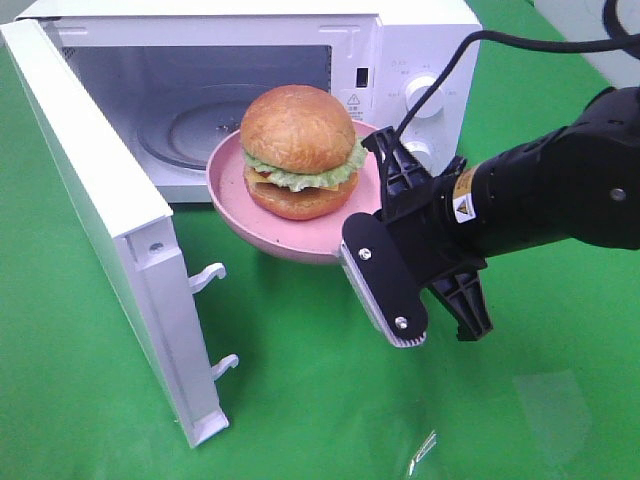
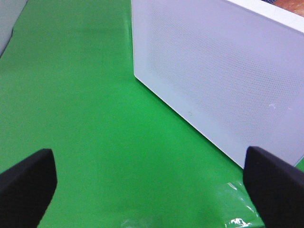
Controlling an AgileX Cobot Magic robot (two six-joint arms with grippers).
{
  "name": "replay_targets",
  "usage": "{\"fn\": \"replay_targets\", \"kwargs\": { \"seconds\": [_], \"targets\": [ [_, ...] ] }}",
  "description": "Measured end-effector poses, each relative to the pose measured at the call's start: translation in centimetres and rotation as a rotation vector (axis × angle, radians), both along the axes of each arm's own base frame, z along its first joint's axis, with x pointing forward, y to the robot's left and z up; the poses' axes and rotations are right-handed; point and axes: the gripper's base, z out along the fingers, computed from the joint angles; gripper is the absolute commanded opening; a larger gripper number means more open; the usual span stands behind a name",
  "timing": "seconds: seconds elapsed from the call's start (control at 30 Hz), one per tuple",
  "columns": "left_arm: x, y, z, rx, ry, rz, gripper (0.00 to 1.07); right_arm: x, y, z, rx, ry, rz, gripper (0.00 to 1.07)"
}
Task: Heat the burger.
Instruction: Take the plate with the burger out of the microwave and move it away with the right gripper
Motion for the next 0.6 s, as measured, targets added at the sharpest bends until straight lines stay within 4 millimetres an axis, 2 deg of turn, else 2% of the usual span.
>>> {"fn": "replay_targets", "kwargs": {
  "seconds": [0.13,0.3,0.43,0.6],
  "targets": [
    [0.0,0.0,0.0,0.000,0.000,0.000,1.00,-1.8,-1.7,0.4,-0.013,0.018,-0.015,0.00],
    [0.0,0.0,0.0,0.000,0.000,0.000,1.00,-3.0,-2.3,0.8,-0.013,0.025,-0.017,0.00],
    [0.0,0.0,0.0,0.000,0.000,0.000,1.00,-5.7,-3.3,1.0,-0.016,0.062,-0.014,0.00],
    [0.0,0.0,0.0,0.000,0.000,0.000,1.00,-7.2,-4.7,1.0,-0.005,0.113,-0.075,0.00]
  ]
}}
